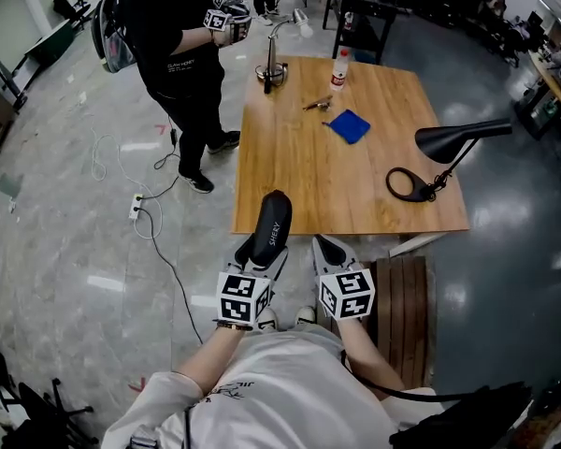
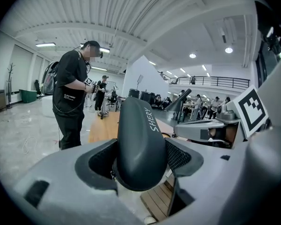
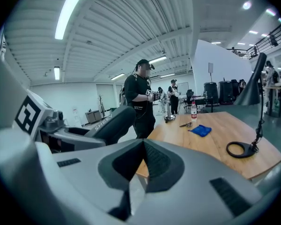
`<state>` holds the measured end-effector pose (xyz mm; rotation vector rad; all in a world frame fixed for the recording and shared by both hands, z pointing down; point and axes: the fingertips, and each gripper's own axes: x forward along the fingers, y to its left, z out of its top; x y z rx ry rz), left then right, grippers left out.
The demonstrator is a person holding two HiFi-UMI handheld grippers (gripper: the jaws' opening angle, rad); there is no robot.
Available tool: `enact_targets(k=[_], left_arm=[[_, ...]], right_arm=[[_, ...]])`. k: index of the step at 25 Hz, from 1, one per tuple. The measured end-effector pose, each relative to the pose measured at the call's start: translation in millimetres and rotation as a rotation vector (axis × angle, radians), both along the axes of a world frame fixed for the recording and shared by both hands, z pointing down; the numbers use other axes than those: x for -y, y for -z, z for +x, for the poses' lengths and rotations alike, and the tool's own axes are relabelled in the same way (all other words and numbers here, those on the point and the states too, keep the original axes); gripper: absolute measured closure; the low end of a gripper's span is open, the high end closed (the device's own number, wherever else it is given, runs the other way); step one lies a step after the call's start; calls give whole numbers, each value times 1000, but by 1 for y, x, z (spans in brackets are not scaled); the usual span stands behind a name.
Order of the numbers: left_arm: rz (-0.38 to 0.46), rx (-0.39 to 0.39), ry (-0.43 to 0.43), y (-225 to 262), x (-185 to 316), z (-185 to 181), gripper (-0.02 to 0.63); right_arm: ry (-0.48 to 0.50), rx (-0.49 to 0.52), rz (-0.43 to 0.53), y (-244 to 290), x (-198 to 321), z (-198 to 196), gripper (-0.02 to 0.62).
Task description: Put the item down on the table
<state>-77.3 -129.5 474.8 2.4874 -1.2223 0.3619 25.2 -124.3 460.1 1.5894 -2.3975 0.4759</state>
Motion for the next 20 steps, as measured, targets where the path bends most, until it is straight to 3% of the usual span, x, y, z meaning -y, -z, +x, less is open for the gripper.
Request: enact_targets(k=[11,20], left_arm=[[-24,21,-14,-8,7,37,281],[-66,53,-5,-28,33,41,281]], right_arm=[[0,0,-9,-3,17,37,591],[-1,5,-28,-12,44,50,591]])
